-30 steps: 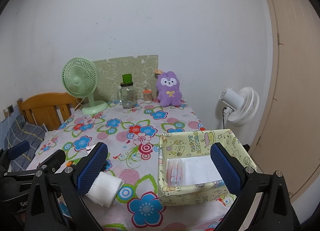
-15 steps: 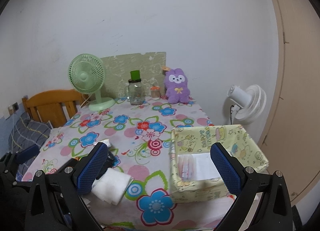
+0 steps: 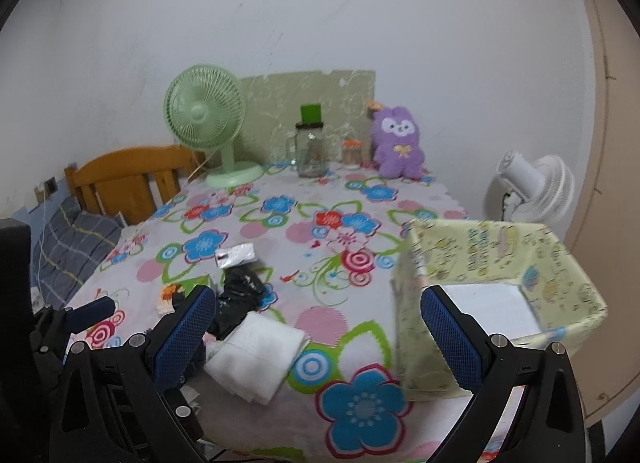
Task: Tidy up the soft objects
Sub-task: 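Move the left tool to the dark grey sock while the right tool reaches the white cloth pad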
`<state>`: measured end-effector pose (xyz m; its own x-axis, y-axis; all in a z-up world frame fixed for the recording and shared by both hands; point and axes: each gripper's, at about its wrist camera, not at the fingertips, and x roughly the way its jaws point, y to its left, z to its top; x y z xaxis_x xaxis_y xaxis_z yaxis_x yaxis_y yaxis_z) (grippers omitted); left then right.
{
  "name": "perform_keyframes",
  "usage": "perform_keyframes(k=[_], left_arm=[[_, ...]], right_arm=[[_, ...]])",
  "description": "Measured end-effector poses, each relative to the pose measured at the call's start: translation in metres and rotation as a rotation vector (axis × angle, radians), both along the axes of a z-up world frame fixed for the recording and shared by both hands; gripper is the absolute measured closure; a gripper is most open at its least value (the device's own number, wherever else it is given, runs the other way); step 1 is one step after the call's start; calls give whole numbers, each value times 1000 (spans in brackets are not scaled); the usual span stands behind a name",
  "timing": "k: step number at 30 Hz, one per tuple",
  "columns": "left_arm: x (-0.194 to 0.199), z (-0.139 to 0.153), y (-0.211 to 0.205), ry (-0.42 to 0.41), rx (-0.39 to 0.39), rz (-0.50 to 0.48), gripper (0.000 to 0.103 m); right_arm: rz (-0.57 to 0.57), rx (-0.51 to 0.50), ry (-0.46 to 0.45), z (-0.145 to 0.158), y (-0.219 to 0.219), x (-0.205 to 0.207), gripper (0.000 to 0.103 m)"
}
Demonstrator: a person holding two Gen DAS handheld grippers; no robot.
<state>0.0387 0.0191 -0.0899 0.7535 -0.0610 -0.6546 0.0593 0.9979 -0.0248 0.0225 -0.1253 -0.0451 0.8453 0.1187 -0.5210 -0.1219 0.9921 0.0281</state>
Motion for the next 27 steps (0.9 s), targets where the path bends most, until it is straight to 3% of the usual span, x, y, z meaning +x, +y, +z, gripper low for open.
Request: perform_keyframes(k=[11,13,19,27], left_arm=[[22,-37,18,114,-19,22,7],[25,-41,21,129,-32,20,11],[34,-44,30,156,-80,25,43],[38,-45,34,147,-90,22,46]], right_arm=[[72,-7,98,-33,27,35,0],[79,-9,114,-38,31,41,0],[103,-22,148,-48,46,56,0],[111,-37,183,-59,57,66,0]])
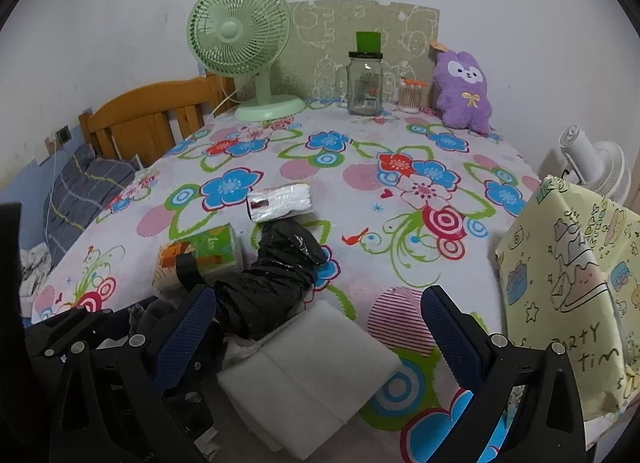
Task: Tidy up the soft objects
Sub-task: 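Move the left tool to the dark grey sock while the right tool reaches the white cloth pad, then close the left tool on the grey sock while the right tool grasps the white pad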
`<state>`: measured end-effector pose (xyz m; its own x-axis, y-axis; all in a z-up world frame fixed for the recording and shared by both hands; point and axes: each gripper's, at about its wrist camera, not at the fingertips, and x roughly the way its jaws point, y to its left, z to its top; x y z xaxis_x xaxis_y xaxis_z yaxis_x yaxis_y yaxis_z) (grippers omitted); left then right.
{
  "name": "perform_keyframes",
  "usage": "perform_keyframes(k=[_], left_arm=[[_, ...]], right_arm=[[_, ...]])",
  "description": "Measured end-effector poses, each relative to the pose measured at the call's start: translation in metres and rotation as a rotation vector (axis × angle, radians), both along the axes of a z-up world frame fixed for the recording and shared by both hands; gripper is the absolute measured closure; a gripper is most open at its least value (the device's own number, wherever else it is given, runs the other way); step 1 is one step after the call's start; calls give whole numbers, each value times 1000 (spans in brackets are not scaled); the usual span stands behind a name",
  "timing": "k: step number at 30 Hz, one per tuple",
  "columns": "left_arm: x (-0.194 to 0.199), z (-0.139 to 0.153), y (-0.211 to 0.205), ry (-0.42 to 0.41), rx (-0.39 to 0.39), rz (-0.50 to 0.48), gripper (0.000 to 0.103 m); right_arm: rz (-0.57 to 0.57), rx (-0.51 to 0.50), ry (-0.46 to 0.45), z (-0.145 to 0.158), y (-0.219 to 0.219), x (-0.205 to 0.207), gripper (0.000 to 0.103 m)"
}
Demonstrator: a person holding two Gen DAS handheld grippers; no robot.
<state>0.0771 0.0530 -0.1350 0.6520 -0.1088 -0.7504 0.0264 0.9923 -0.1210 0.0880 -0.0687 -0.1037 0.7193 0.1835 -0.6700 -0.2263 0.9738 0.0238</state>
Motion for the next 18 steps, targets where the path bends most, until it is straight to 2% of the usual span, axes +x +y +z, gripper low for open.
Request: perform_keyframes(k=[10,18], left_arm=[[-12,6,4,-31,48,11,47],[-14,-1,5,-39,94,16,48]], right_arm=[[-13,21,10,-2,-4,-12,0],[-21,38,71,-20,-3,-7,0]])
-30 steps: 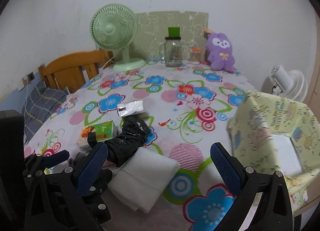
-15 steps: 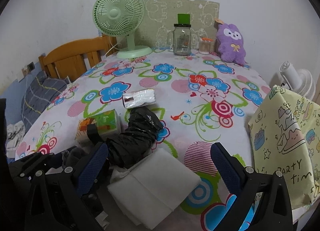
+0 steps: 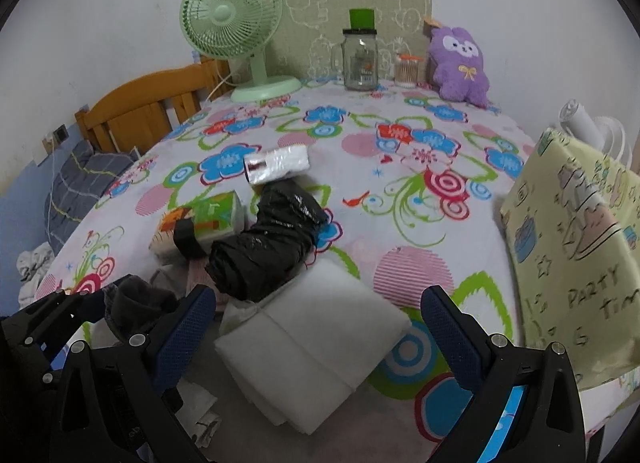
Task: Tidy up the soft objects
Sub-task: 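Close the left tool on the grey sock while the right tool grasps the white pad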
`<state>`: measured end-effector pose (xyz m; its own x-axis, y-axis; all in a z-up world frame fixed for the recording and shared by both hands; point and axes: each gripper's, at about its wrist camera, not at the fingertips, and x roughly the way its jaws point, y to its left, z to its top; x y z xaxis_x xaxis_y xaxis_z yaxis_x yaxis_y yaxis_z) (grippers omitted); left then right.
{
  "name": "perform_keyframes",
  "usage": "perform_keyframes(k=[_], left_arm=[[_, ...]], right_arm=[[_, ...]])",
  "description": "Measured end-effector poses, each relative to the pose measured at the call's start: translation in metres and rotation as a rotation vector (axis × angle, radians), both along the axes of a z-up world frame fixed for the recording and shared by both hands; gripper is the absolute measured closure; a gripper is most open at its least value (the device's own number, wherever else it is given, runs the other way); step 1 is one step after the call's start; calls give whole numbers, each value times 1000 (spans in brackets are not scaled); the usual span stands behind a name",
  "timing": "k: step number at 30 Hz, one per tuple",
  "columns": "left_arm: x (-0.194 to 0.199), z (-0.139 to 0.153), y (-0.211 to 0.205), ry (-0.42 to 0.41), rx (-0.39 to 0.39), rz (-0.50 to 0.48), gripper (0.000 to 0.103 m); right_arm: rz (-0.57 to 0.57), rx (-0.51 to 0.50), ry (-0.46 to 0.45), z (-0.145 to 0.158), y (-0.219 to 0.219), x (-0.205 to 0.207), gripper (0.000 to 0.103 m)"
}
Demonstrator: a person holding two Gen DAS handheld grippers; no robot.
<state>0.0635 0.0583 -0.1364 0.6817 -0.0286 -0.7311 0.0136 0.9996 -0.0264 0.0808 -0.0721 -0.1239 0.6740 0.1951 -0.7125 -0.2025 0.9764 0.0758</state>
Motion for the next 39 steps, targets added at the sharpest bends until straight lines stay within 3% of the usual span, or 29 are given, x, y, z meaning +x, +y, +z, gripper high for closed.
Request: perform_keyframes(k=[7,12,18,29,39], left_arm=[[5,-5,0,3,13,-11,48],[7,-7,-2,0,21,-14,48],[8,-7,-4,-4,36,-14,48],[6,0,-10,-15,54,-10,48],[2,17,-14,-45,27,-7,49]], right_arm=[[-37,33,47,-15,-3,10,1],[-51,25,41,-17,-2,11,9],[-55,27,38,-18,-3,12,22],[-44,23,16,-8,-4,8,59],[-64,28,-33,10,-10,0,64]])
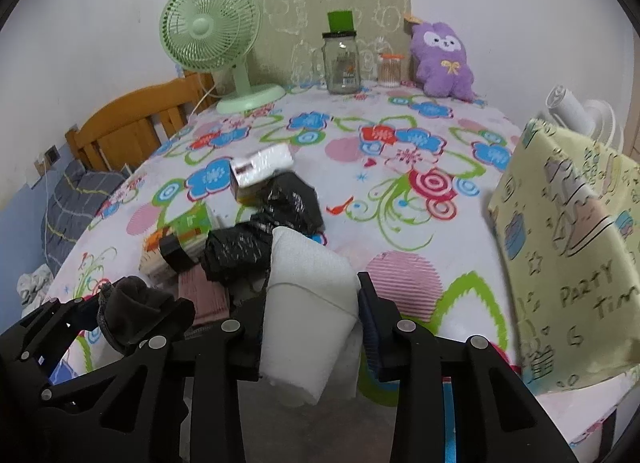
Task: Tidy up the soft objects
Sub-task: 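Close the left tool on the grey sock while the right tool grasps the white pad, then carry the grey sock in the left tool while the right tool carries the pad to the basket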
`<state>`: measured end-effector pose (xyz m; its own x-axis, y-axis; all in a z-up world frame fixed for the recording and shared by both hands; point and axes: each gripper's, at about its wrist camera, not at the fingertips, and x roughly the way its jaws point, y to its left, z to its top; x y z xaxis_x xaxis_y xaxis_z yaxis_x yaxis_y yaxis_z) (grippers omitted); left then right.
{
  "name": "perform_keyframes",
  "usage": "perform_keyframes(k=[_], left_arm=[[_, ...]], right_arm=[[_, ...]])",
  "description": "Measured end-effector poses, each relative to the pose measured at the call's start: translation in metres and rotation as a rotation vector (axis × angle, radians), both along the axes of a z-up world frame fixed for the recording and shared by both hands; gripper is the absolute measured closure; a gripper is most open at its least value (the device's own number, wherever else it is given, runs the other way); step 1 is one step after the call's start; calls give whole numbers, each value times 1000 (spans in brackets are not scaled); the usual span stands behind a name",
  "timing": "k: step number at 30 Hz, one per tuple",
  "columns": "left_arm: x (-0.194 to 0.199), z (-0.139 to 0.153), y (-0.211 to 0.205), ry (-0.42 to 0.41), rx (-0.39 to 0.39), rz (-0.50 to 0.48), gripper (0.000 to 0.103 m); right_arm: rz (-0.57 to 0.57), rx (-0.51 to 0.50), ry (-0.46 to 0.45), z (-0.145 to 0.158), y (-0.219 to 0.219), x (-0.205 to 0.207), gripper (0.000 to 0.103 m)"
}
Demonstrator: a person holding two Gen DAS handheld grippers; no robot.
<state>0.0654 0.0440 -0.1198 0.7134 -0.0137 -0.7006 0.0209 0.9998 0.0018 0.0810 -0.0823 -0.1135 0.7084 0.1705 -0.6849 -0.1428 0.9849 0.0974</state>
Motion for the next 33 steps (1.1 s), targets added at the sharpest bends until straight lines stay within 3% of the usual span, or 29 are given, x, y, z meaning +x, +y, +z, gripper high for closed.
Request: perform_keyframes(k=[13,33], left_arm=[[-5,39,-5,-58,-47,3,49],[-11,94,-37,-124,-52,-21,49]], right_arm=[[-40,-5,-61,39,-15,-10,64],[-81,-1,-176,105,-48,-31,64]])
